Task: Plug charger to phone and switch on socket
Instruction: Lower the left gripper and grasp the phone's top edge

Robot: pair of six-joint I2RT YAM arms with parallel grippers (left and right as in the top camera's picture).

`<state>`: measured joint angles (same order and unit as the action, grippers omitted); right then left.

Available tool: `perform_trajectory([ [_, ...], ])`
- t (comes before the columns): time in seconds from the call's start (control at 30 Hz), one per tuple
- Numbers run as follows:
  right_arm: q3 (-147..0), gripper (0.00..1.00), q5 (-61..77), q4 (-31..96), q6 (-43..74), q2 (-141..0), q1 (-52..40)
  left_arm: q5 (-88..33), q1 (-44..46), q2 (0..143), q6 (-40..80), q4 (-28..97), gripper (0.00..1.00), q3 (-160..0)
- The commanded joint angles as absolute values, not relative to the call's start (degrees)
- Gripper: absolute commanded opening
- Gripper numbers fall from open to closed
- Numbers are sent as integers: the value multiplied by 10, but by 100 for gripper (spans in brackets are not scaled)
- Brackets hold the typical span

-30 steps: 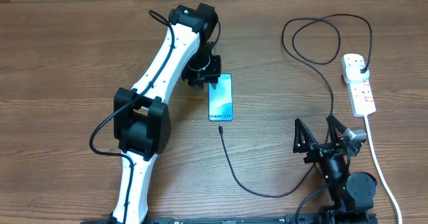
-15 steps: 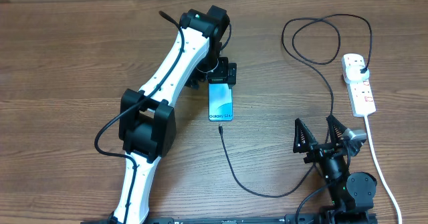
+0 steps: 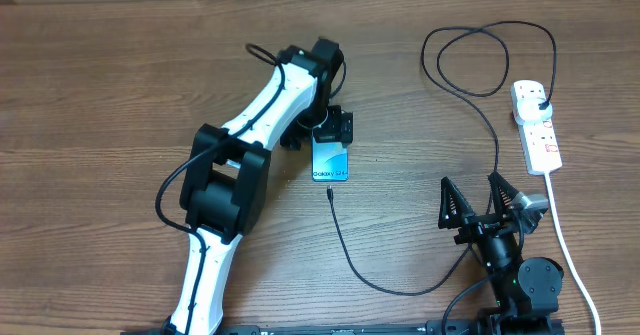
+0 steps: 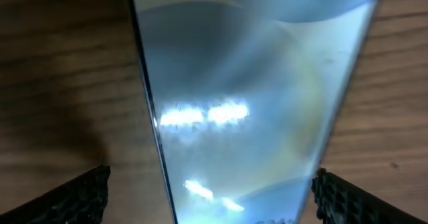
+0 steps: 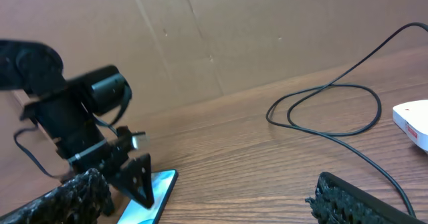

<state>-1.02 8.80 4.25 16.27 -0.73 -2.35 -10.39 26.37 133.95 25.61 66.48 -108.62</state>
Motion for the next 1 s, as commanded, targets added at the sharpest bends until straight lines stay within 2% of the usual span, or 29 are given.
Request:
perform_trajectory([
  [0.0, -4, 100, 91, 40, 163, -2, -26, -97, 269, 1348, 272, 646, 100, -1057],
  [0.97, -4, 100, 91, 40, 163, -2, -26, -66, 284, 1348, 301, 613, 100, -1041],
])
